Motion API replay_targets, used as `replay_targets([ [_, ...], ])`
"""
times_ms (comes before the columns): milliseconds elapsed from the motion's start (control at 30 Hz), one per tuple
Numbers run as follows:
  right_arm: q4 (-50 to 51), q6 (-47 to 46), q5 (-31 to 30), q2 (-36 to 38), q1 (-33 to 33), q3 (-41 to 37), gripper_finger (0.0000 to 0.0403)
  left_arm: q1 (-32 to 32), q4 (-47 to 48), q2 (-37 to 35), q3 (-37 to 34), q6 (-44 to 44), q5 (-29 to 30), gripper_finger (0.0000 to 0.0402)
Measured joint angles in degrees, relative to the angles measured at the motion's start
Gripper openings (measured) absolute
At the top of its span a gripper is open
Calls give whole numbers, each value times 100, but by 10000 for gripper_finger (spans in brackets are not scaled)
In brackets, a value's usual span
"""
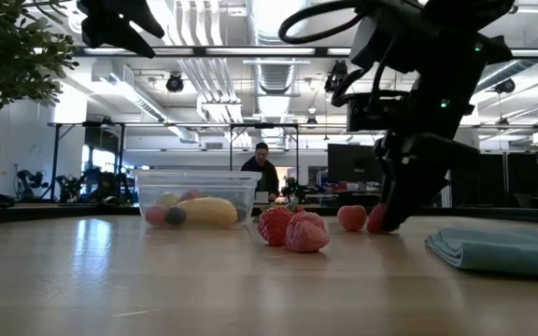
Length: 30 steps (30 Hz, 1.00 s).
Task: Pick and placing Produce into tupperware
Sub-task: Put the red strawberry into the transparent bin
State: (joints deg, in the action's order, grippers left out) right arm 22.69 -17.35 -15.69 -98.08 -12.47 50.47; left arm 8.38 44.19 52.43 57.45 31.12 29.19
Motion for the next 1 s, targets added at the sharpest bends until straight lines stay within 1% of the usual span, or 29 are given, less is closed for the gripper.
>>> replay_targets([
  [133,141,-67,45,0,-8,55,122,0,1,2,0,0,0,258],
  [333,158,-70,51,0,-4,75,122,0,3,2,0,0,-1,258],
  [533,158,-76,100,13,-4,75,103,0,6,2,0,0,-3,258],
  [633,160,-78,106,13,-4,78,100,0,6,2,0,0,-4,258],
  [700,158,-78,106,13,-4,78,106,0,6,2,0,0,-4,258],
  [800,158,-87,109,13,-4,78,127,0,6,3,0,0,-8,258],
  [1000,154,-174,117,11,-4,76,190,0,8,4,0,0,-17,258],
])
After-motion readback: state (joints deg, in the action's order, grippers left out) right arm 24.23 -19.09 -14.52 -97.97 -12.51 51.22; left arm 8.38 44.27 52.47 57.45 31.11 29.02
